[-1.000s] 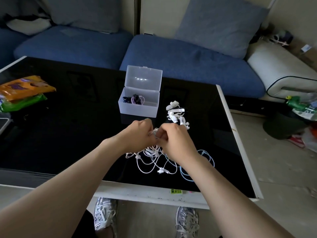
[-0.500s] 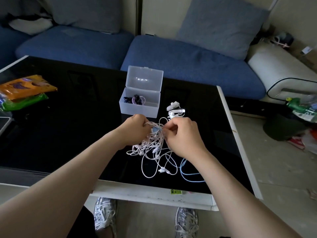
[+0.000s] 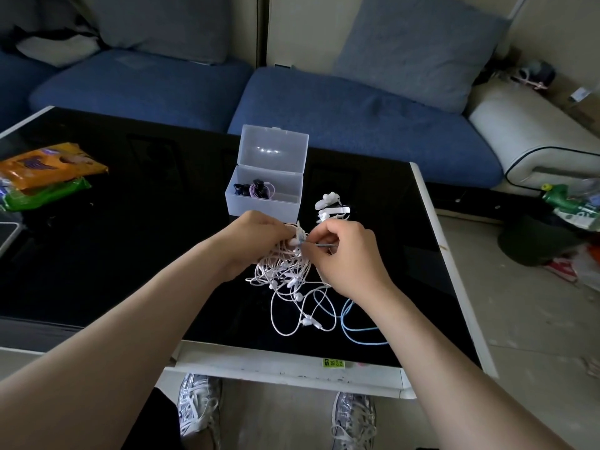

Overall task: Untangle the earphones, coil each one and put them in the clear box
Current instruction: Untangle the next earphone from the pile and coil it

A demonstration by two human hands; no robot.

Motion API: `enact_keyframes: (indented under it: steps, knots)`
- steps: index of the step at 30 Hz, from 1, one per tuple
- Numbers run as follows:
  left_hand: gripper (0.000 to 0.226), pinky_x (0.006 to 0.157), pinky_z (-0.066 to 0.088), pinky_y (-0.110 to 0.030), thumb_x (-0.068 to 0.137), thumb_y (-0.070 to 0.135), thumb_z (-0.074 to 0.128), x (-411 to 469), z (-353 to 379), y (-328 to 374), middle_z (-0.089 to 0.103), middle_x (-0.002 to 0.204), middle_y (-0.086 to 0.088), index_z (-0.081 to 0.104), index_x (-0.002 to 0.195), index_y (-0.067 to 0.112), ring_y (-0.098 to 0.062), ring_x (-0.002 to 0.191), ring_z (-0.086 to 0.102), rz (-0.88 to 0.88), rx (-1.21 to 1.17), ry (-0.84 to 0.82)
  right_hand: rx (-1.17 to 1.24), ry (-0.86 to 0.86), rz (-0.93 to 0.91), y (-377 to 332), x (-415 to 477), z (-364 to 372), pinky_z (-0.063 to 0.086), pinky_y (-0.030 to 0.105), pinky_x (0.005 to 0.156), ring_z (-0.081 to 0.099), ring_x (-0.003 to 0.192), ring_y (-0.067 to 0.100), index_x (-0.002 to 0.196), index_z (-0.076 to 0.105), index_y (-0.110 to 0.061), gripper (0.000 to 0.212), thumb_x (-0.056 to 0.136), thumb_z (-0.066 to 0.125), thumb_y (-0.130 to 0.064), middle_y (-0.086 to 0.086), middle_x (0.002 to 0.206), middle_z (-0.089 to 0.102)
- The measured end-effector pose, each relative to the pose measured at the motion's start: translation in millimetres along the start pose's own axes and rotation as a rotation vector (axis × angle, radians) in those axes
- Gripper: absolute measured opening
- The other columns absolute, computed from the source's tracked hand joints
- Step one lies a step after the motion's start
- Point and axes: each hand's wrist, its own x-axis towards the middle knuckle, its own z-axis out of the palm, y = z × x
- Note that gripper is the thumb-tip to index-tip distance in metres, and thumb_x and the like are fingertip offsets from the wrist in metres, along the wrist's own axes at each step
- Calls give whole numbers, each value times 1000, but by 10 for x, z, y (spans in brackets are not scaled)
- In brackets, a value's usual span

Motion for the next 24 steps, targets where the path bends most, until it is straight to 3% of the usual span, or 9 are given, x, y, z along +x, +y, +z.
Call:
enact_keyframes:
  steps: [4,8,11,13,15,18,21,24]
  knots:
    - [25,83,54,-43,97,24,61,-8,-20,35,78,91,-14,77,95,5,-26,84,70,-30,0,-30,-92,5,-94,2,2,4,47,15,62,68,71,3,88,79,-19,7,89,85,-22,-9,79,72]
    - [39,75,45,-36,82,49,79,-71,-36,68,70,84,-7,77,91,10,-18,79,60,20,127,-114,-143,17,-155,13,21,18,49,24,65,62,71,3,89,79,-20,9,89,85,-27,-6,82,68]
    - [28,60,40,-26,92,35,77,-65,-68,38,61,71,-1,74,76,12,-12,64,51,65,222,-137,-179,-14,-151,42,34,15,54,36,66,64,72,9,86,78,-18,16,92,81,-32,-4,83,68]
    - [26,58,37,-26,98,24,67,-46,-84,28,60,70,-1,70,73,15,-13,64,49,64,232,-126,-141,-42,-87,28,37,-17,51,29,60,62,64,5,85,76,-18,21,96,77,-36,-8,75,68]
    - [16,62,39,-30,98,16,61,-20,-77,17,64,77,-5,74,89,14,-16,71,52,65,232,-64,-15,-54,30,0,36,-46,46,21,59,62,62,4,86,78,-19,23,98,76,-39,-7,72,70]
    - [15,74,45,-36,98,17,63,-5,-43,8,71,92,-11,77,101,18,-18,82,58,90,254,-56,295,-100,323,-33,25,-45,48,31,69,59,69,15,85,80,-16,28,100,73,-39,4,77,71]
    - [13,75,44,-34,94,24,71,-33,-26,29,69,89,-7,80,98,16,-15,81,57,107,276,-91,555,-145,528,-48,17,4,43,28,59,55,67,13,84,76,-8,28,105,68,-26,0,73,69]
    - [14,73,42,-35,91,27,76,-28,-49,28,63,81,-2,79,91,14,-15,78,54,139,292,-110,697,-155,574,-76,20,29,39,24,51,56,62,10,91,74,-5,21,106,63,-12,-1,73,71]
